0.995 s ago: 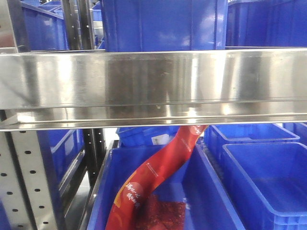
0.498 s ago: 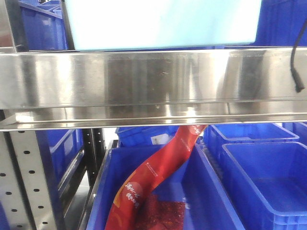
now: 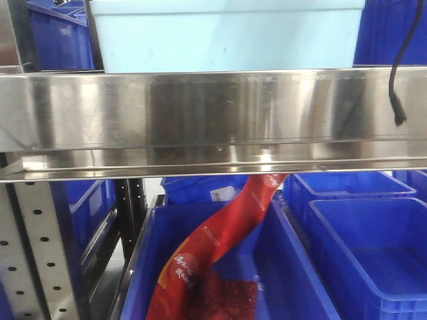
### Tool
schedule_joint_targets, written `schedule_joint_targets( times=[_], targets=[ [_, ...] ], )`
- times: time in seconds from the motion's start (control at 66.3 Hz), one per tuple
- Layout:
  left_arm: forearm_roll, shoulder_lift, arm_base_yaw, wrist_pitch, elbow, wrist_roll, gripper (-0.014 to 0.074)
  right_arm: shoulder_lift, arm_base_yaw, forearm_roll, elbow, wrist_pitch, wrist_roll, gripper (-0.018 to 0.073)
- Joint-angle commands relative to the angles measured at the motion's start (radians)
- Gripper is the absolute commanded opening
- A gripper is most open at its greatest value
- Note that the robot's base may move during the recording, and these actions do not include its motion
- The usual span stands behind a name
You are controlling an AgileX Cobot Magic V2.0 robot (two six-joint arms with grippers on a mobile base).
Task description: Move two blue bins to right shelf middle
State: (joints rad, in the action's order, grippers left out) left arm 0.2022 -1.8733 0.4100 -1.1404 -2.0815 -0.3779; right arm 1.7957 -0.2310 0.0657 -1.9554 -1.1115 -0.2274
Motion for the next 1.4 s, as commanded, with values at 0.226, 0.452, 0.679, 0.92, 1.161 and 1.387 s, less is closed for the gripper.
schedule_joint_targets(
  times=[0.226, 0.452, 0.679, 0.92, 1.161, 1.387],
  targets=[
    [-0.020, 0.101, 0.008, -0.040, -0.068, 0.000, -0.0111, -0.144, 0.000, 0.003, -0.010, -0.014, 0.003, -0.0165],
    [-0.012, 0.117, 0.015, -0.040, -0.068, 0.000, -0.0111, -0.166, 0.000, 0.012, -0.010, 0.004, 0.003, -0.0165],
    [-0.005, 0.117, 0.015, -0.056, -0.068, 0.000, -0.0111, -0.164, 0.000, 0.017, -0.010, 0.000, 0.003, -0.0165],
    [0.061, 0.117, 0.015, -0.024, -0.068, 0.000, 0.0031, -0.162, 0.000, 0.059, -0.010, 0.069, 0.003, 0.0078],
    [0.072, 0.117, 0.015, -0.003, -0.068, 0.000, 0.0387, -0.162, 0.000, 0.059, -0.010, 0.125, 0.003, 0.0205],
    [0.074, 0.138, 0.015, -0.048, -0.068, 0.000, 0.0329, -0.206, 0.000, 0.059, -0.010, 0.117, 0.003, 0.0162]
  ],
)
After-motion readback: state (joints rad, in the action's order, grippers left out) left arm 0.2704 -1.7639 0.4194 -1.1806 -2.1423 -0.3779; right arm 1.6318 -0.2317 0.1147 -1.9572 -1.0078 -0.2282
